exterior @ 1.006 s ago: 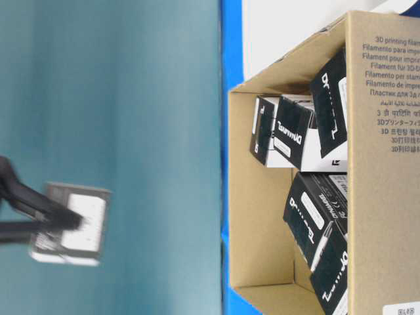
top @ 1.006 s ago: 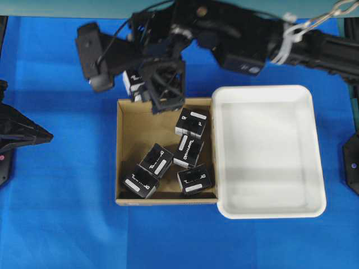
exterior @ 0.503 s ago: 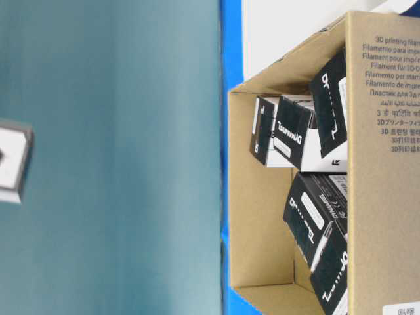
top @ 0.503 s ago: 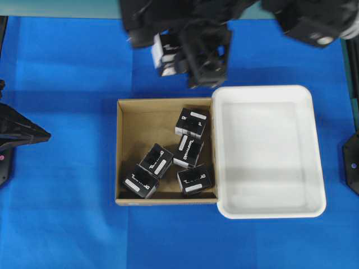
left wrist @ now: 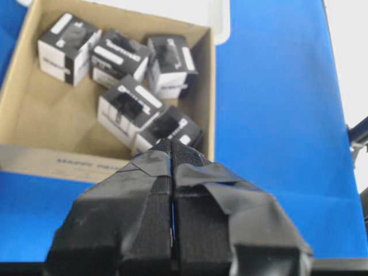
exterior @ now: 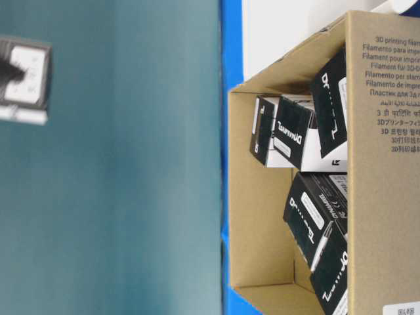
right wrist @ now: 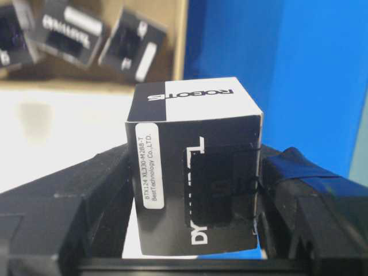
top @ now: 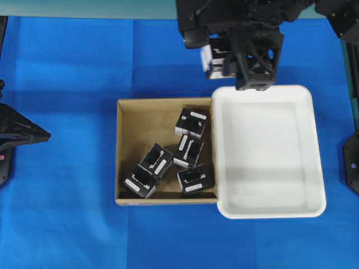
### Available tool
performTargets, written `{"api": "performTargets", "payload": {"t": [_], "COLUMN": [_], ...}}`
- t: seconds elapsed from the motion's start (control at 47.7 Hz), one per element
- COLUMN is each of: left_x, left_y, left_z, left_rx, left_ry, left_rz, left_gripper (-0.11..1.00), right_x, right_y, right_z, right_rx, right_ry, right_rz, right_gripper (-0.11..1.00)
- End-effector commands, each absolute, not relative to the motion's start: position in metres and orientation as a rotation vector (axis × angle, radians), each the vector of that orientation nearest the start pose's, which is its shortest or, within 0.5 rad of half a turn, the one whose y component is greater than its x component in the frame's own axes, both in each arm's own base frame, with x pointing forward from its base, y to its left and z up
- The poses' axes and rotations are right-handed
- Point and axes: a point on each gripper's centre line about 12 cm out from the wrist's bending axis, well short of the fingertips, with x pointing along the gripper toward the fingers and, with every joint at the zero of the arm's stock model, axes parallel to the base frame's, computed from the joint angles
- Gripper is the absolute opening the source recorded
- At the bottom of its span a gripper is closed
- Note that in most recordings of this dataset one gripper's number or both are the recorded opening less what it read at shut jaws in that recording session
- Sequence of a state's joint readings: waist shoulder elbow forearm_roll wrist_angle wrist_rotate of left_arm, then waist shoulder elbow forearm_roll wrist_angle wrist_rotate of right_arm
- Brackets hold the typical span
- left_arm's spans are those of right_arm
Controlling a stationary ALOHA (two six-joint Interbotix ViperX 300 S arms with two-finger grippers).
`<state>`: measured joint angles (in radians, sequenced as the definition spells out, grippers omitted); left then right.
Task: Pick a box that is randomly placed inside the cardboard box.
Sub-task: 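Carry the black box right over the white tray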
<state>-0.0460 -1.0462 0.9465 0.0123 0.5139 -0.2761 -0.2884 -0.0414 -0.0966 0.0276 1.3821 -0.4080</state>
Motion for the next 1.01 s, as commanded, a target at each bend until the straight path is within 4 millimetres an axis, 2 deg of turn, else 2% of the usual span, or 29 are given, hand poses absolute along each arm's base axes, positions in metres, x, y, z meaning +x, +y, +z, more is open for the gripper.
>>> {"api": "performTargets", "payload": {"t": [0.0,0.377,0.545,0.713,0.985], "left_x": [0.179,0.179,0.18,0.18,0.18], "left_y": [-0.008,-0.008,-0.008,-0.008,-0.008], "left_z": [0.321,0.321,0.319,0.319,0.318], "left_rx": [-0.247,-0.25,-0.25,-0.25,-0.248], "left_ry": [0.394,0.395,0.4,0.398,0.401], "left_rz": [0.012,0.013,0.013,0.013,0.014], "left_gripper": [-0.07,-0.07,-0.07,-0.07,-0.07], "right_x": [0.362,0.34,0.33,0.324,0.327], "right_y": [-0.106,-0.101,-0.098,-0.098,-0.099], "right_z": [0.348,0.254,0.22,0.193,0.16], "right_rx": [-0.144,-0.076,-0.052,-0.044,-0.059], "right_ry": [1.261,1.382,1.409,1.397,1.33], "right_rz": [0.017,0.016,0.006,-0.013,-0.033], "right_gripper": [0.65,0.65,0.65,0.64,0.65]}}
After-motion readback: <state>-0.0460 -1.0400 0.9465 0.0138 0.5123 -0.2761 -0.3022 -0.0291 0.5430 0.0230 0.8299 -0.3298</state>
